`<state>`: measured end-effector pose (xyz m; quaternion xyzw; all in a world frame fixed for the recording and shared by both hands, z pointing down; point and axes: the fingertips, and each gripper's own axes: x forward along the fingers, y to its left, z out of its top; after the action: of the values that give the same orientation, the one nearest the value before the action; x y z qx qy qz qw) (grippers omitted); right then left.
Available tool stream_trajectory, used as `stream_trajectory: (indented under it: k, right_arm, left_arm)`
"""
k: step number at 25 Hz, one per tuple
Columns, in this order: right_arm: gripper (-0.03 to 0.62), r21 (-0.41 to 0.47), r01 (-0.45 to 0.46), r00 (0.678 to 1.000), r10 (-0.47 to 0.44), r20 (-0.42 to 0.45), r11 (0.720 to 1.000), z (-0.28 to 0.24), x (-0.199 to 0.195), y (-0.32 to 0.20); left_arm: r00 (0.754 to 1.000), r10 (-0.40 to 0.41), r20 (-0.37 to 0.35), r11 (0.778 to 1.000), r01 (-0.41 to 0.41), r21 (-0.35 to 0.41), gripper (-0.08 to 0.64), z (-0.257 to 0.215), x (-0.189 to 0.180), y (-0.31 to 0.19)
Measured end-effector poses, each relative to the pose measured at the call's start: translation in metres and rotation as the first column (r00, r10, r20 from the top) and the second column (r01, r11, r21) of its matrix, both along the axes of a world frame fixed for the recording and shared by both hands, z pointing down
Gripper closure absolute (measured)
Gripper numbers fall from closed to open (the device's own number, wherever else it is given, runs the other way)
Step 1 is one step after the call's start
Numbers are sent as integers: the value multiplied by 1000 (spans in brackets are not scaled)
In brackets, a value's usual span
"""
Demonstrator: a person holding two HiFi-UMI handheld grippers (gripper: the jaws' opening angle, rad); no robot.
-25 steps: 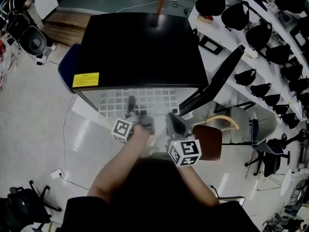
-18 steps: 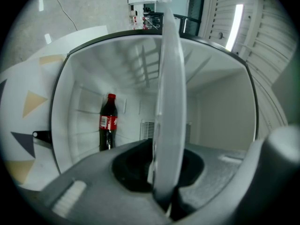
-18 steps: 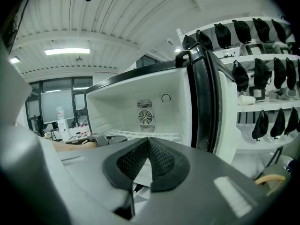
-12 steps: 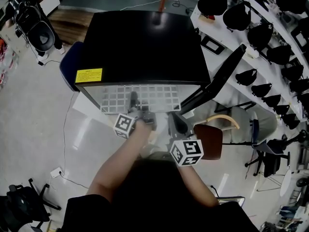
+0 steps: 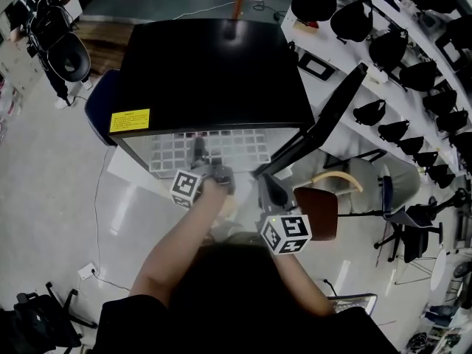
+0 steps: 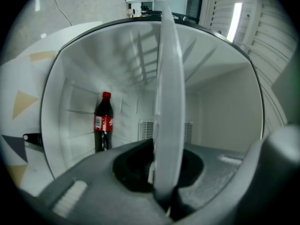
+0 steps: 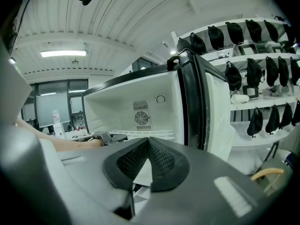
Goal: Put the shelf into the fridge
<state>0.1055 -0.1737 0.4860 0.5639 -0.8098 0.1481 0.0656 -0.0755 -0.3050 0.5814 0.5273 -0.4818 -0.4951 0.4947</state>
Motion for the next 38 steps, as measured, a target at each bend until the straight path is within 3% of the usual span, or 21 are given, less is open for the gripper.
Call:
stream_trajectory:
  k: [20, 38]
  right_arm:
    - [591, 8, 4, 1000, -4, -23, 1000, -4, -14, -3]
    - [591, 27, 0, 1000, 1, -21, 1000, -13, -1, -3]
  left_arm:
    - [999, 42, 18, 999, -43, 5, 526, -4, 3, -17]
    - [997, 53, 51, 998, -55, 37, 523, -16, 6, -41]
